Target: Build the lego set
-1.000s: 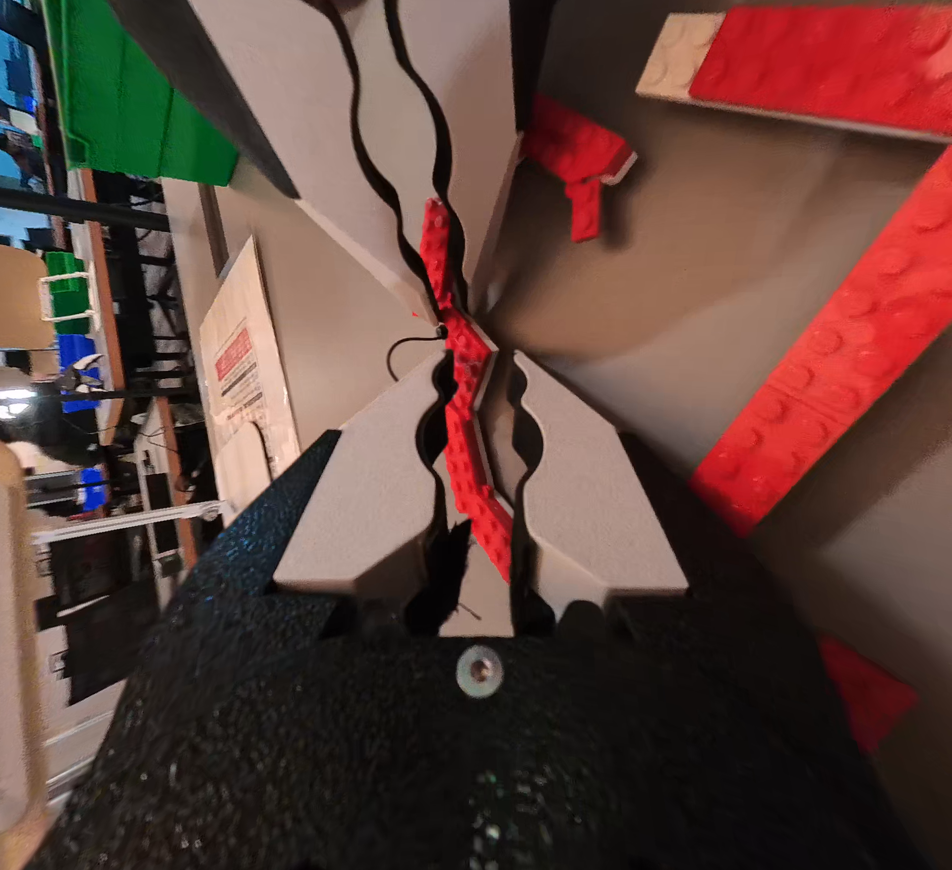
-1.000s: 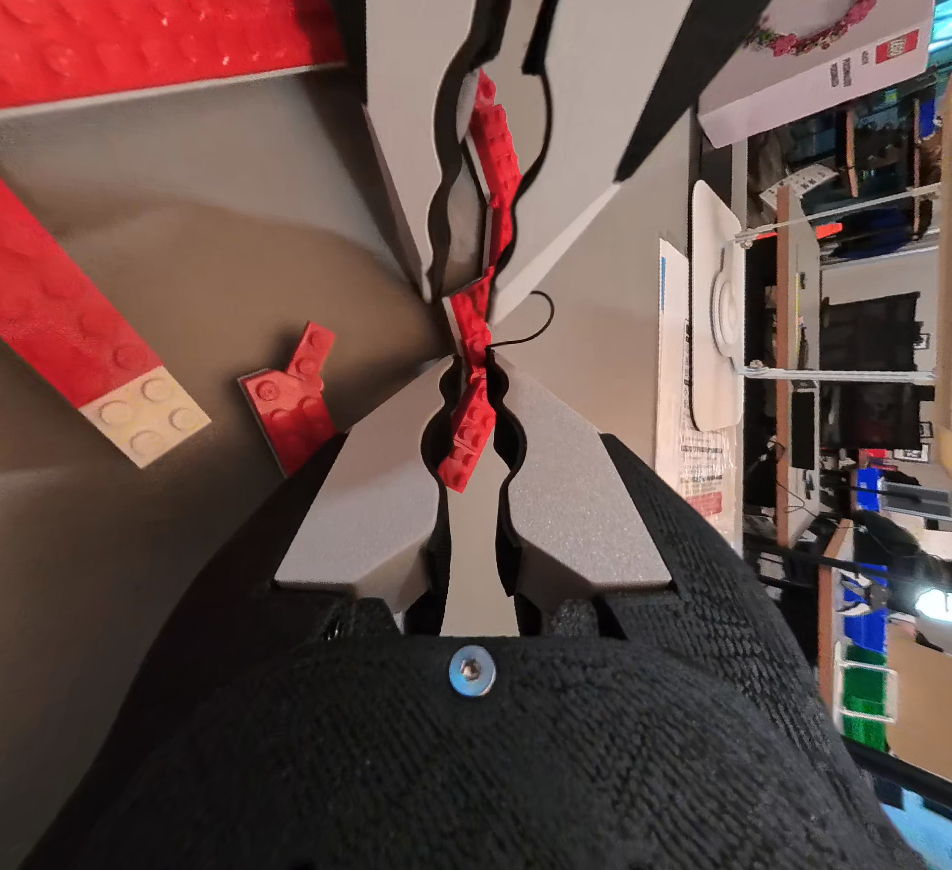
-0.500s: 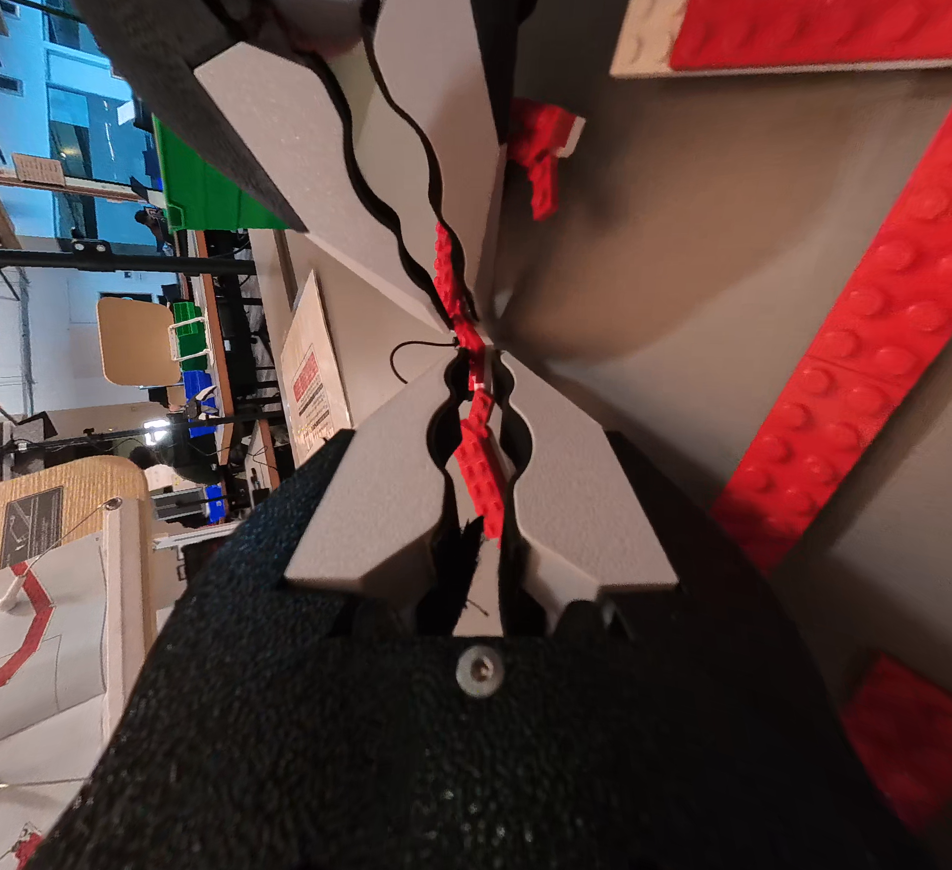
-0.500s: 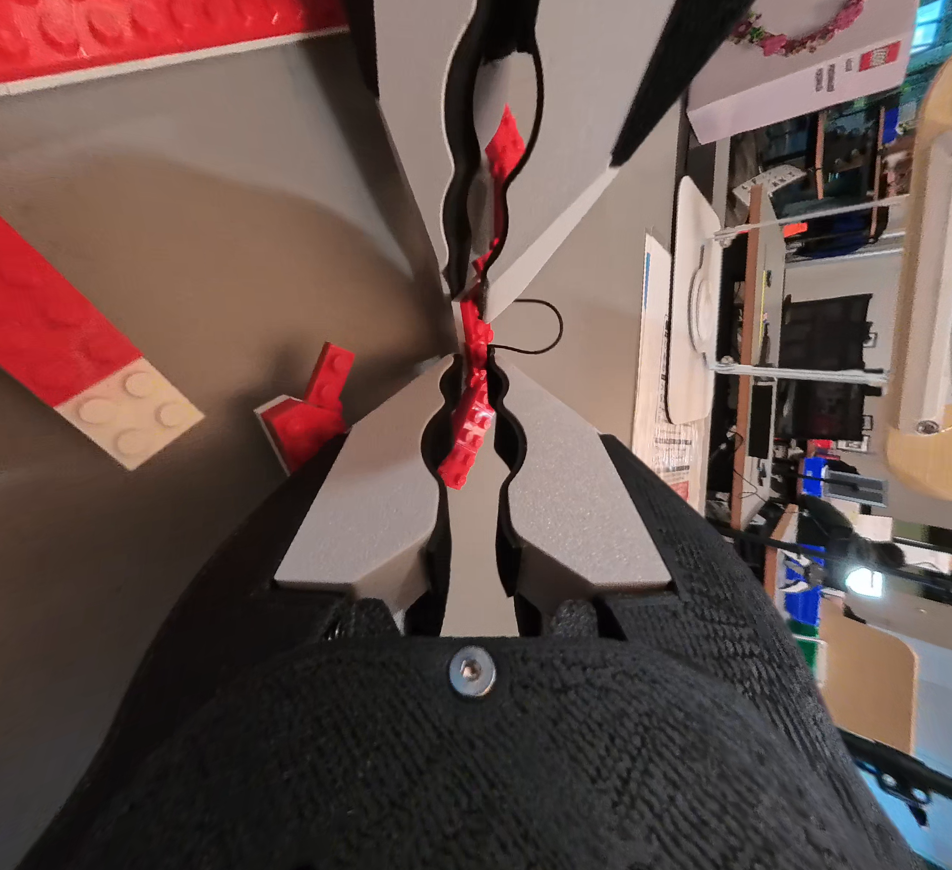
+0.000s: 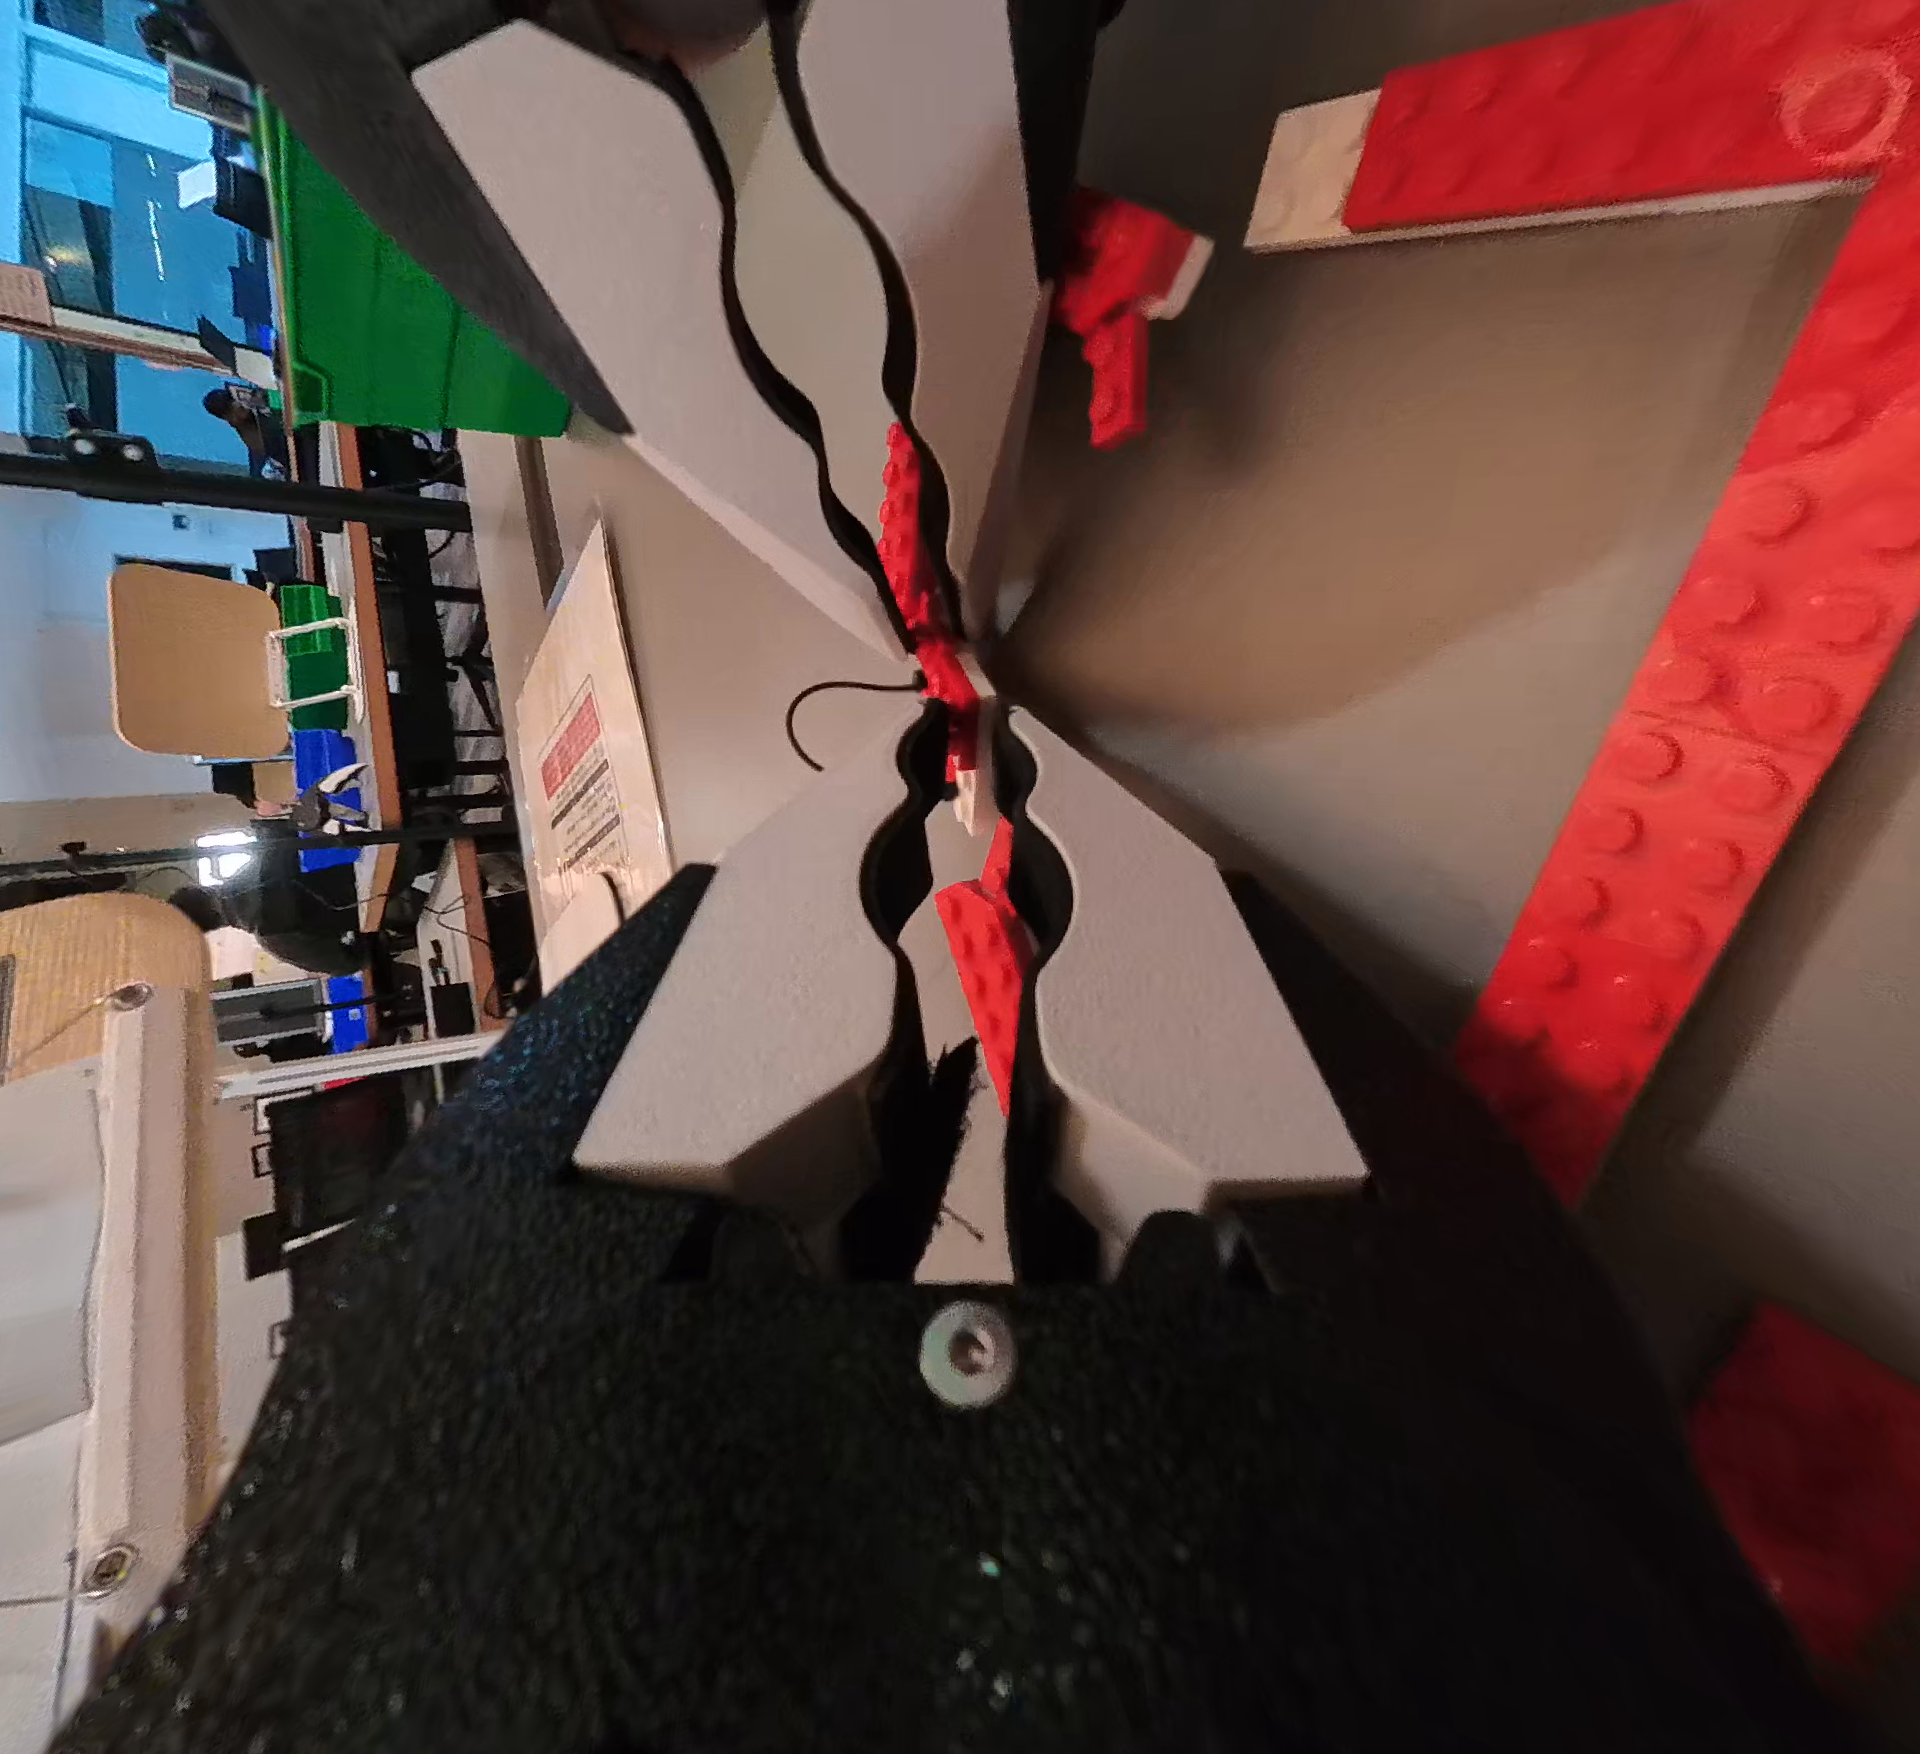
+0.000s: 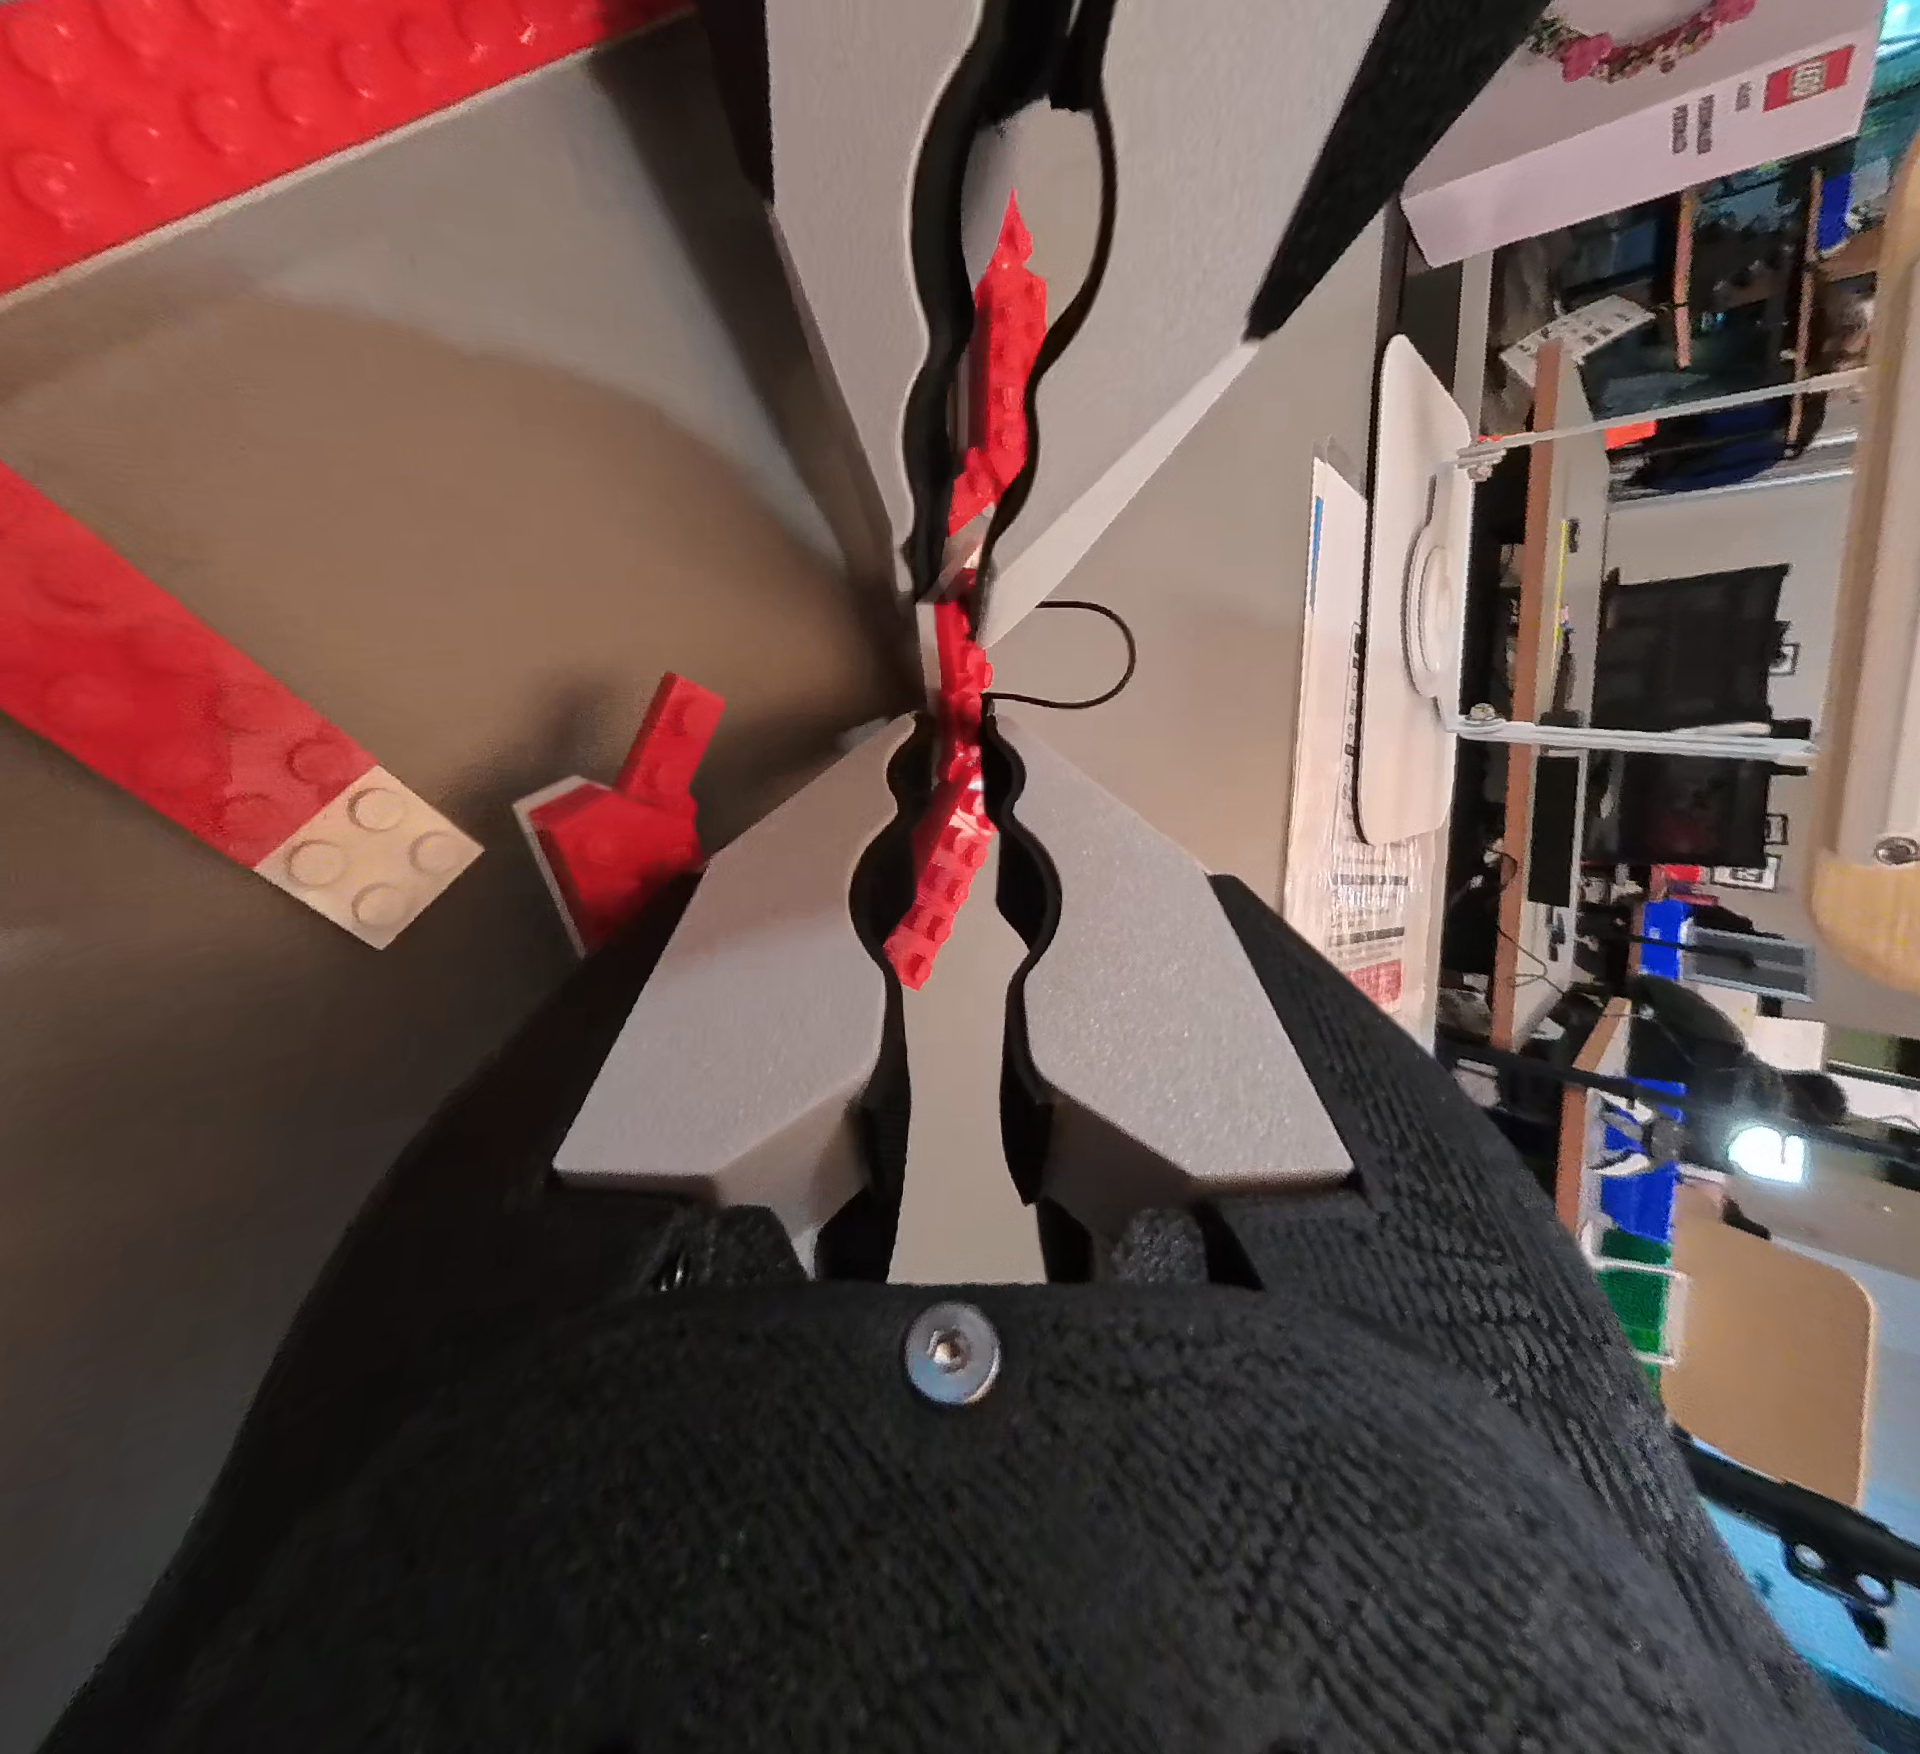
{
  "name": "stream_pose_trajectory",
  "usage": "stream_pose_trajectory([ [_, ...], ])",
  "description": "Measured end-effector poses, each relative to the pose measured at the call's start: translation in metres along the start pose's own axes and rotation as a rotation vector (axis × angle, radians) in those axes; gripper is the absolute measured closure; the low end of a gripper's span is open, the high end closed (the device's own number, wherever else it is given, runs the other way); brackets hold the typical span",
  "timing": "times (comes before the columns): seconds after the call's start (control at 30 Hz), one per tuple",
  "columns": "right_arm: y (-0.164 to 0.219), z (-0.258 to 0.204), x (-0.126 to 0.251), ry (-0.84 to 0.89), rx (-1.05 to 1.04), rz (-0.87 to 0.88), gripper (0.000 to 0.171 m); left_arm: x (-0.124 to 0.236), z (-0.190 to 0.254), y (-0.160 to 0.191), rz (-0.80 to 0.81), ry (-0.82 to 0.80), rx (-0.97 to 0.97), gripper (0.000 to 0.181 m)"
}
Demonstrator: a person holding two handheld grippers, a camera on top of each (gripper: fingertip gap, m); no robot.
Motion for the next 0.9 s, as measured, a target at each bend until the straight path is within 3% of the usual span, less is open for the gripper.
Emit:
stream_pose_trajectory([
  [0.47, -0.0001, -0.0051, 0.0001, -0.033, 0.012, 0.018, 0.161, 0.0023, 0.0054, -0.0053, 0.046, 0.013, -0.068, 0.175],
  [0.6, 0.0001, -0.005, -0.0001, -0.007, 0.024, 0.004, 0.161, 0.0014, 0.0032, -0.0037, 0.047, 0.011, -0.004, 0.175],
  [0.9, 0.0022, -0.0002, 0.0044, -0.037, -0.095, 0.1, 0.164, 0.0053, 0.0001, -0.0047, 0.085, -0.04, -0.03, 0.176],
])
Point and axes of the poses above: each gripper's, where its closed fingertips meet, x back along the fingers, y out of its underside, z = x × y across the jaws, the point moved 7 cm from there along x, back along the fingers, and after that the axes turned 15 degrees about -y, right-handed, at the moved point
